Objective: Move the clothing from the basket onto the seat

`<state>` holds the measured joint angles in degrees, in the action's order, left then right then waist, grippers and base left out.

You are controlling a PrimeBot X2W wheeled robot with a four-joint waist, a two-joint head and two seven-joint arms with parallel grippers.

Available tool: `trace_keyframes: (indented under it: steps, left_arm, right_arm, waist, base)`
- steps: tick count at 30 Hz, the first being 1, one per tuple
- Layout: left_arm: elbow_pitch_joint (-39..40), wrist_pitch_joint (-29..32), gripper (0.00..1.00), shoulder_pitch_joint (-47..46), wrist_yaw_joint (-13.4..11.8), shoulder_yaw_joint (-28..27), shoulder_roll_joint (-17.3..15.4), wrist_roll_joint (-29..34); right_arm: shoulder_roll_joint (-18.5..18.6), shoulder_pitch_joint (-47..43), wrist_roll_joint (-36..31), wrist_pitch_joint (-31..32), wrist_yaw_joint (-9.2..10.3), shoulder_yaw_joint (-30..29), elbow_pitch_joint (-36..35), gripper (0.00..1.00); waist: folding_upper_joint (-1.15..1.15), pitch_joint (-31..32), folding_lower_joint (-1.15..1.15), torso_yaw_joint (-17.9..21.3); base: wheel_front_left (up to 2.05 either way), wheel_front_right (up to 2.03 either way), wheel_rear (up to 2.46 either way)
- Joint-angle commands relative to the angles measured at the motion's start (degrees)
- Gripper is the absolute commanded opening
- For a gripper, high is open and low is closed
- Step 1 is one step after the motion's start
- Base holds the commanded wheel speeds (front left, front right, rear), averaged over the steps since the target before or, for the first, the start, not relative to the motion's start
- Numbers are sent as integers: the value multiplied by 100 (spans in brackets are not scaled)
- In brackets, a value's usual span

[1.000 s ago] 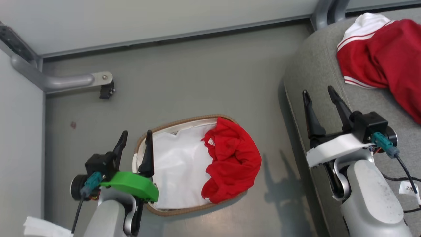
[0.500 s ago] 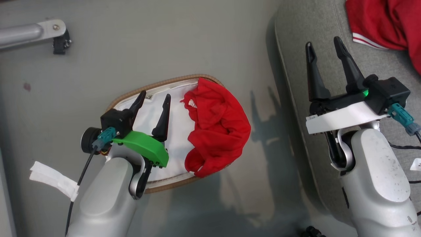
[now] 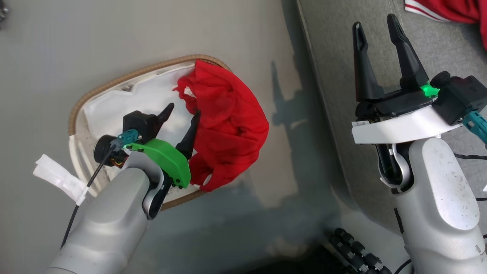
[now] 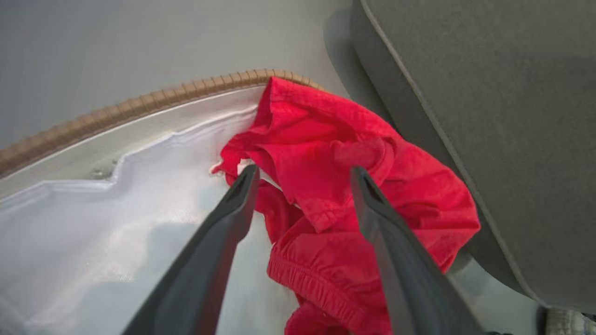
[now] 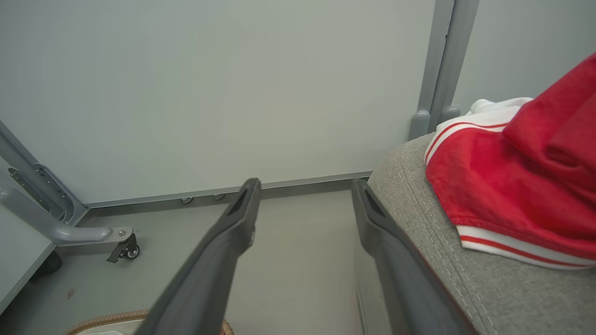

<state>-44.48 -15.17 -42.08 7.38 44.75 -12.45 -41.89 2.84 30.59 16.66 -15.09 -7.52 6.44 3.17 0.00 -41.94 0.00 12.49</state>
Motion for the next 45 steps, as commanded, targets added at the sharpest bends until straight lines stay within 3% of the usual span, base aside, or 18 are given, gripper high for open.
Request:
trace_keyframes:
  steps: [1, 11, 17, 37, 38, 39, 45]
  left_arm:
    - [-52, 63, 100, -144, 19, 175, -106, -187]
    - [21, 372, 100, -697, 18, 1976, -513, -1229]
    - [-30, 370, 100, -1079, 19, 2748, -710, -1430]
    - [708, 1606, 100, -1054, 18, 2863, -831, -1042]
    - [710, 1647, 44, -1024, 18, 2861, -827, -986]
    - [712, 1661, 0, -1001, 18, 2861, -824, -1008]
    - [668, 1514, 0, -918, 19, 2860, -884, -1073]
  right_arm:
    - [13, 78, 34, -11, 6, 18, -64, 100]
    - [14, 114, 57, -11, 6, 55, -272, 100]
    - [14, 178, 59, -11, 6, 73, -345, 100]
    - [15, 90, -20, -11, 6, 156, -597, 100]
    - [14, 87, -18, -12, 6, 157, -602, 100]
    - [14, 85, -18, -11, 6, 155, -601, 100]
    - [14, 187, 29, -11, 6, 180, -499, 100]
  waist:
    - [0, -276, 0, 231]
    - [0, -654, 0, 318]
    - [0, -873, 0, 350]
    - [0, -1065, 0, 413]
    - [0, -1057, 0, 415]
    - [0, -1048, 0, 415]
    - [0, -928, 0, 446]
  base:
    - [0, 0, 0]
    - [0, 0, 0]
    - [0, 0, 0]
    - [0, 0, 0]
    - [0, 0, 0]
    - [0, 0, 0]
    - [0, 0, 0]
